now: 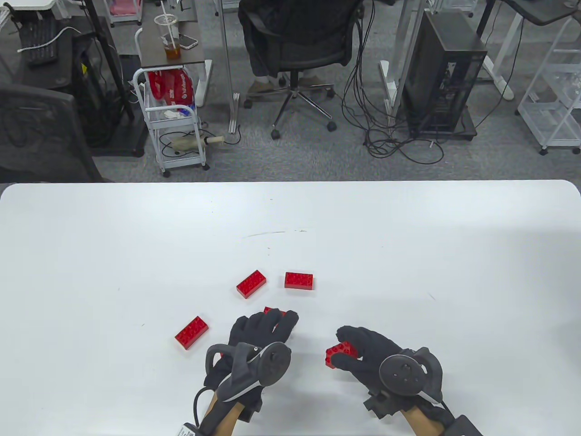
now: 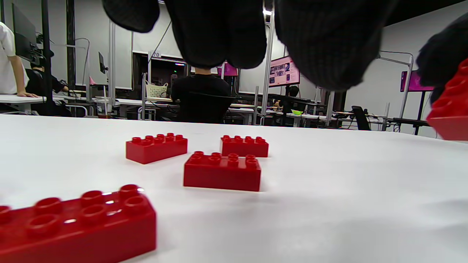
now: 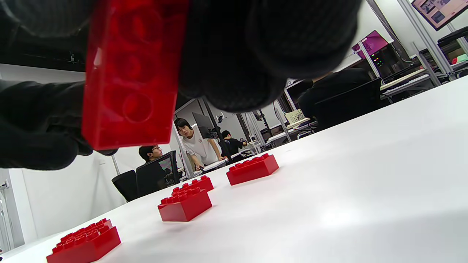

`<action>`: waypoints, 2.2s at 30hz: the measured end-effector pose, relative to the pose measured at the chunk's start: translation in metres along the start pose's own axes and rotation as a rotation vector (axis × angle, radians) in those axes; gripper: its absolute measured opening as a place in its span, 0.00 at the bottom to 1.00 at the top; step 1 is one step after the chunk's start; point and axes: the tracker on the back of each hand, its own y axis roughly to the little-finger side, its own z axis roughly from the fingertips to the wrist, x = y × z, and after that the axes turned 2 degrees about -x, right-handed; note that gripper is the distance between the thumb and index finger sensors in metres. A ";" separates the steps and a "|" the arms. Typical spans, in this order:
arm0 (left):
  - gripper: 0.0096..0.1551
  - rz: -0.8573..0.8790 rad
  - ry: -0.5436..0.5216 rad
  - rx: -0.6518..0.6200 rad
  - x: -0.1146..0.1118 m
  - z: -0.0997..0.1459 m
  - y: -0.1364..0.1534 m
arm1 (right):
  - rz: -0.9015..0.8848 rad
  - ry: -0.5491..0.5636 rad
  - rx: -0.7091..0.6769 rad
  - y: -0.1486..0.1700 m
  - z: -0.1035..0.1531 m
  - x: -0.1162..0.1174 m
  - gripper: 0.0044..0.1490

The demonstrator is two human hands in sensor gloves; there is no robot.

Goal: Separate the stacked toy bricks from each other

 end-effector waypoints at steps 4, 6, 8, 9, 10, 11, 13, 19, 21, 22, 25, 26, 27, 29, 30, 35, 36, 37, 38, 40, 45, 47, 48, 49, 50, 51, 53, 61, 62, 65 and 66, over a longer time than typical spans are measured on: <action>0.46 0.029 0.005 0.011 -0.001 0.002 0.008 | 0.005 -0.005 0.026 0.005 -0.003 0.000 0.44; 0.46 0.030 0.008 0.014 -0.001 0.002 0.010 | 0.008 -0.020 0.042 0.007 -0.005 0.001 0.45; 0.46 0.030 0.012 0.017 -0.001 0.002 0.010 | 0.028 -0.045 0.059 0.008 -0.008 0.002 0.45; 0.46 0.034 0.011 0.018 0.000 0.002 0.011 | 0.045 -0.065 0.070 0.008 -0.010 0.002 0.45; 0.46 0.037 0.009 0.018 0.000 0.002 0.011 | 0.061 -0.077 0.083 0.009 -0.012 0.003 0.46; 0.46 0.038 0.009 0.018 0.000 0.002 0.011 | 0.072 -0.079 0.093 0.010 -0.013 0.003 0.46; 0.46 0.041 0.009 0.017 0.000 0.002 0.011 | 0.094 -0.087 0.120 0.013 -0.017 0.004 0.46; 0.46 0.049 0.009 0.021 0.000 0.002 0.014 | 0.139 -0.114 0.212 0.024 -0.027 0.005 0.47; 0.46 0.055 0.008 0.024 0.000 0.003 0.015 | 0.194 -0.105 0.233 0.027 -0.030 0.006 0.47; 0.46 0.057 0.008 0.025 0.000 0.003 0.016 | 0.227 -0.101 0.237 0.029 -0.031 0.006 0.47; 0.46 0.063 0.009 0.026 0.001 0.003 0.017 | 0.270 -0.103 0.265 0.032 -0.035 0.008 0.47; 0.46 0.064 0.009 0.026 0.001 0.003 0.017 | 0.293 -0.107 0.268 0.033 -0.036 0.009 0.47; 0.46 0.064 0.011 0.026 0.000 0.003 0.017 | 0.299 -0.114 0.271 0.034 -0.037 0.010 0.47; 0.46 0.061 0.019 0.024 -0.001 0.002 0.016 | 0.323 -0.145 0.275 0.036 -0.038 0.013 0.47; 0.46 0.060 0.022 0.023 -0.001 0.002 0.016 | 0.332 -0.154 0.275 0.036 -0.038 0.014 0.47; 0.46 0.050 0.037 0.017 -0.004 0.001 0.015 | 0.385 -0.214 0.271 0.037 -0.039 0.022 0.46; 0.46 0.050 0.039 0.016 -0.005 0.001 0.015 | 0.406 -0.244 0.265 0.038 -0.038 0.025 0.46; 0.46 0.050 0.042 0.017 -0.005 0.001 0.015 | 0.426 -0.275 0.262 0.038 -0.039 0.027 0.46; 0.46 0.050 0.044 0.017 -0.005 0.001 0.015 | 0.452 -0.296 0.262 0.039 -0.038 0.029 0.46; 0.46 0.049 0.046 0.019 -0.005 0.001 0.015 | 0.474 -0.301 0.249 0.040 -0.038 0.030 0.45; 0.46 0.052 0.062 0.025 -0.006 0.001 0.016 | 0.546 -0.396 0.236 0.039 -0.037 0.036 0.45; 0.46 0.050 0.070 0.028 -0.007 0.001 0.016 | 0.564 -0.421 0.235 0.039 -0.037 0.038 0.44; 0.46 0.049 0.071 0.029 -0.007 0.001 0.016 | 0.573 -0.437 0.236 0.039 -0.037 0.039 0.44; 0.46 0.048 0.076 0.030 -0.008 0.000 0.016 | 0.585 -0.458 0.236 0.039 -0.037 0.040 0.44; 0.46 0.047 0.081 0.032 -0.008 0.000 0.016 | 0.593 -0.475 0.238 0.039 -0.037 0.041 0.44; 0.46 0.047 0.084 0.033 -0.008 0.000 0.017 | 0.597 -0.482 0.239 0.039 -0.037 0.041 0.44; 0.46 0.045 0.095 0.037 -0.010 0.000 0.017 | 0.600 -0.485 0.238 0.038 -0.037 0.042 0.44; 0.46 0.044 0.123 0.045 -0.016 -0.003 0.019 | 0.571 -0.541 0.249 0.043 -0.033 0.042 0.51; 0.46 0.044 0.123 0.046 -0.015 -0.002 0.019 | 0.560 -0.532 0.247 0.044 -0.032 0.040 0.53; 0.47 0.045 0.117 0.050 -0.015 -0.002 0.020 | 0.553 -0.473 0.234 0.044 -0.028 0.034 0.56; 0.47 0.048 0.111 0.051 -0.015 -0.002 0.020 | 0.564 -0.437 0.222 0.044 -0.026 0.030 0.57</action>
